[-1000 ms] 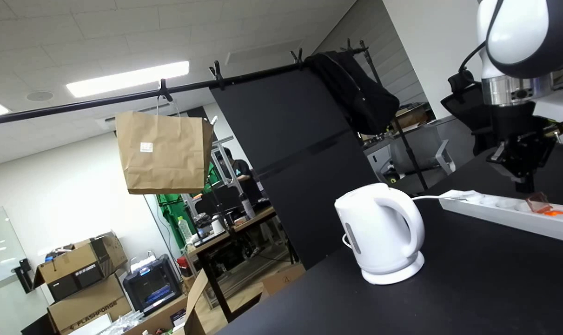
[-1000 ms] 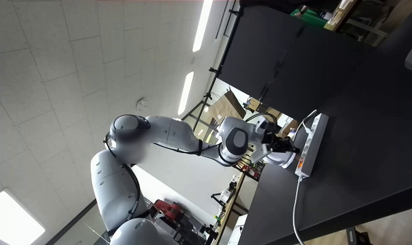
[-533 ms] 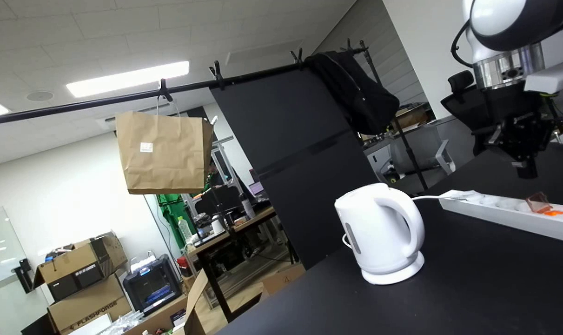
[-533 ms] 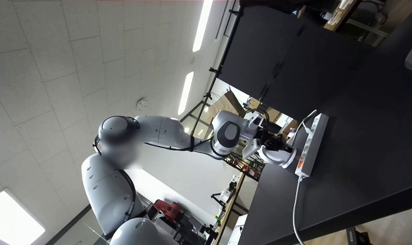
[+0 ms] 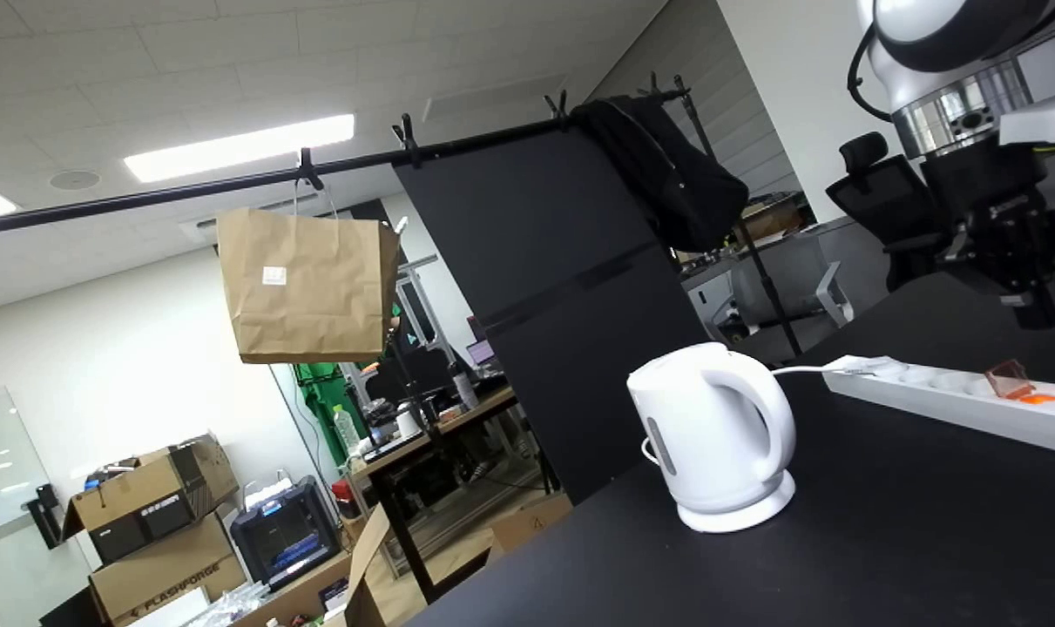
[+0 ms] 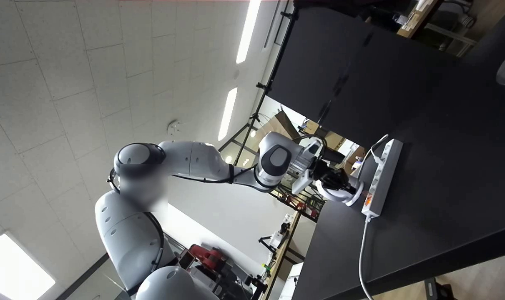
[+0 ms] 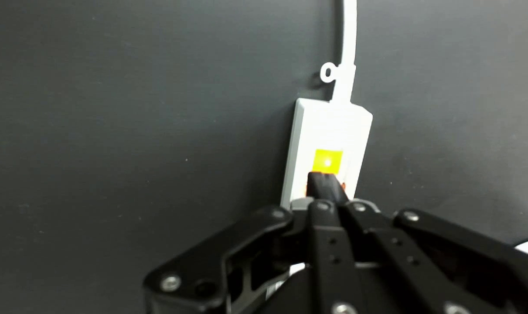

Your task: Turn off the extension cable

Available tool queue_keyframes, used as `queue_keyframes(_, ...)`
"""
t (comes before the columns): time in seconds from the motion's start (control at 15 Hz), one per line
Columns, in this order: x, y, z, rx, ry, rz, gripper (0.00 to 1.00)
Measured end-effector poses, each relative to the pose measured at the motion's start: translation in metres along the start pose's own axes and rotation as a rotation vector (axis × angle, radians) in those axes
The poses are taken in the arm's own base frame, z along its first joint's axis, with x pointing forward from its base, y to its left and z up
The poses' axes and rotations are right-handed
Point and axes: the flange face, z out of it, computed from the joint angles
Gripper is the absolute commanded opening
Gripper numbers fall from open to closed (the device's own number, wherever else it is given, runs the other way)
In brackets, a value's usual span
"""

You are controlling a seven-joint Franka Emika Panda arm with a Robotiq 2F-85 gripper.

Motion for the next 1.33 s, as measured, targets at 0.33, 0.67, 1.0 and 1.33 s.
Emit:
queue_keyframes(0.33, -0.005, -0.003, 0.011, 0.004, -0.026, 0.000, 0.00)
queue_keyframes(0.67, -0.006, -0.005, 0.023, 0.041, -0.016, 0.007, 0.00)
queue_keyframes(1.0, -0.007, -0.005, 0.027, 0.041, -0.022, 0.006, 0.00)
queue_keyframes(1.33, -0.008, -0.005, 0.027, 0.043, -0.023, 0.005, 0.00)
